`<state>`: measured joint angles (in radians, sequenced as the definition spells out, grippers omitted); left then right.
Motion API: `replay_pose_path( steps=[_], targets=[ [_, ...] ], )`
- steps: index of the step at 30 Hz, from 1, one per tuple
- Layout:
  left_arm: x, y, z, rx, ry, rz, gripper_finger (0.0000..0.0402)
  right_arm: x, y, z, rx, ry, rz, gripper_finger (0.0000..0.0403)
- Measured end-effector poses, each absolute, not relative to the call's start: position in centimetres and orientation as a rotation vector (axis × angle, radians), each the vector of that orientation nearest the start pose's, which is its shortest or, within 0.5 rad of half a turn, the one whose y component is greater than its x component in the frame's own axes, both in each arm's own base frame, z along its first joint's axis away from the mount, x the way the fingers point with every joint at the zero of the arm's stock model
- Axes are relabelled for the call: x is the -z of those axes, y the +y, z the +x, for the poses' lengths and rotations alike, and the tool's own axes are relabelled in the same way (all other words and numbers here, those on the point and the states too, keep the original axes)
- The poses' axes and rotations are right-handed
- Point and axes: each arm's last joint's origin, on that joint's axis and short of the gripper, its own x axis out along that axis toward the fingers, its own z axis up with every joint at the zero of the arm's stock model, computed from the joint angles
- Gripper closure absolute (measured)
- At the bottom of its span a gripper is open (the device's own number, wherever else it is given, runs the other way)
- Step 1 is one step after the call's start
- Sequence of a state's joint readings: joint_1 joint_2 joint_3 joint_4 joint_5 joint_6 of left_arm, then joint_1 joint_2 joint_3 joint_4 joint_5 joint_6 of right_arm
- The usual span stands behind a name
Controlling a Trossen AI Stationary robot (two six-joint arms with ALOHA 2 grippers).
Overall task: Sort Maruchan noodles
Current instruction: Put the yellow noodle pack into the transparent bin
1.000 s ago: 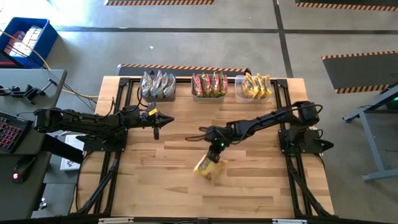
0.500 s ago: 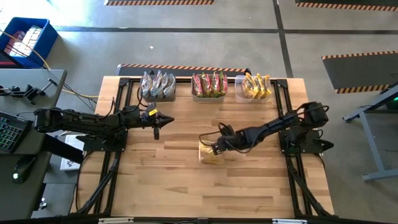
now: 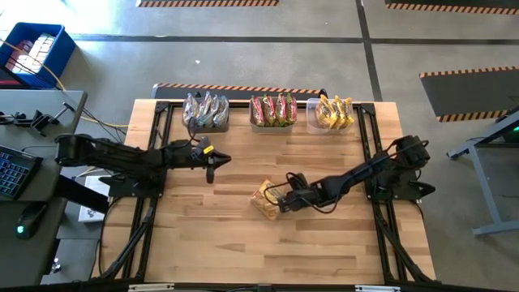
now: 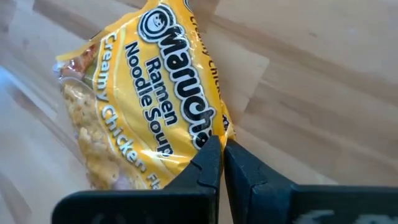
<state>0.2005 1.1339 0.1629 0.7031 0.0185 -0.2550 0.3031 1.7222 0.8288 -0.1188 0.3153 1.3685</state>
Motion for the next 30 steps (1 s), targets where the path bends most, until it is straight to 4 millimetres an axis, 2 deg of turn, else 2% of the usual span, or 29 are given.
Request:
replay_pose_path(
  steps=[5, 11, 14, 16, 22, 30],
  targets=[
    [-14.5, 3.6, 20.7, -0.200, 0.303, -0.328, 0.0322, -13.1, 7.3, 30.4, 0.538, 0.842, 0.858, 0.0391],
    [-13.4, 2.9, 24.4, -0.131, 0.398, -0.439, 0.0284, -13.9, 6.3, 31.3, 0.463, 0.857, 0.782, 0.0320],
    [-12.5, 2.7, 26.2, -0.076, 0.452, -0.569, 0.0275, -13.9, 5.9, 31.4, 0.462, 0.855, 0.766, 0.0285],
    [-12.0, 2.6, 27.2, -0.035, 0.484, -0.595, 0.0273, -13.9, 5.8, 31.4, 0.460, 0.855, 0.747, 0.0269],
    [-10.2, 2.1, 29.4, 0.090, 0.550, -0.339, 0.0272, -13.9, 5.8, 31.4, 0.453, 0.851, 0.694, 0.0252],
    [-9.0, 2.3, 31.4, 0.183, 0.586, -0.119, 0.0272, -14.0, 5.7, 31.5, 0.462, 0.839, 0.656, 0.0251]
  ],
)
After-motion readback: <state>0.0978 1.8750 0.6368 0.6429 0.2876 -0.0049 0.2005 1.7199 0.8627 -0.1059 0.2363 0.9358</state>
